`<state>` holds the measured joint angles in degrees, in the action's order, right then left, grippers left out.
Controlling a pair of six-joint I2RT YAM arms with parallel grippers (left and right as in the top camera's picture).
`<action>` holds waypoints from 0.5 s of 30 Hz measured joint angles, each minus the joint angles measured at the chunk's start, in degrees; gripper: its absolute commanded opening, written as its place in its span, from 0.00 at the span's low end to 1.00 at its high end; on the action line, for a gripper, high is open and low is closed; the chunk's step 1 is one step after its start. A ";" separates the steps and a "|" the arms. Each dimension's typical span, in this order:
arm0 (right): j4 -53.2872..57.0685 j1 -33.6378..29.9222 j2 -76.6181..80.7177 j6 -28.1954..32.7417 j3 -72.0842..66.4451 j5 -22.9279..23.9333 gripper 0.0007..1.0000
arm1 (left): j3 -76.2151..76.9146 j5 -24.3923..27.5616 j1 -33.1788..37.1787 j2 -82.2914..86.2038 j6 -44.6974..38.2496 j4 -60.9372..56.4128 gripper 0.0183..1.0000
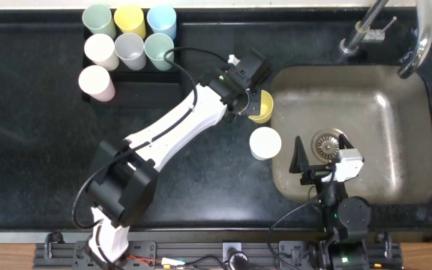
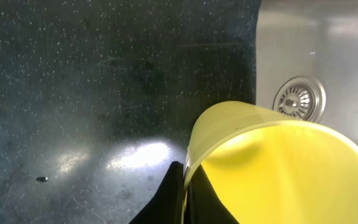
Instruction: Store Cups
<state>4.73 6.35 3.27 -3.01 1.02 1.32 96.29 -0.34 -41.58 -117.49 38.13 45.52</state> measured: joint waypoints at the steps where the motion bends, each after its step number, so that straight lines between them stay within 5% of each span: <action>1: 0.00 0.00 0.00 0.00 0.00 0.00 1.00 | 0.22 0.00 0.00 0.00 0.00 -0.04 0.02; 9: 0.02 0.00 0.00 0.00 0.00 -0.02 1.00 | 0.85 -2.25 3.82 8.02 0.46 5.27 0.02; 15: 0.02 0.00 0.00 0.02 0.00 0.00 1.00 | 2.95 -6.84 19.93 21.62 7.87 19.41 0.02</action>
<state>4.75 6.35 3.27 -2.98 1.02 1.32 99.24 -7.18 -21.65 -95.88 46.00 64.93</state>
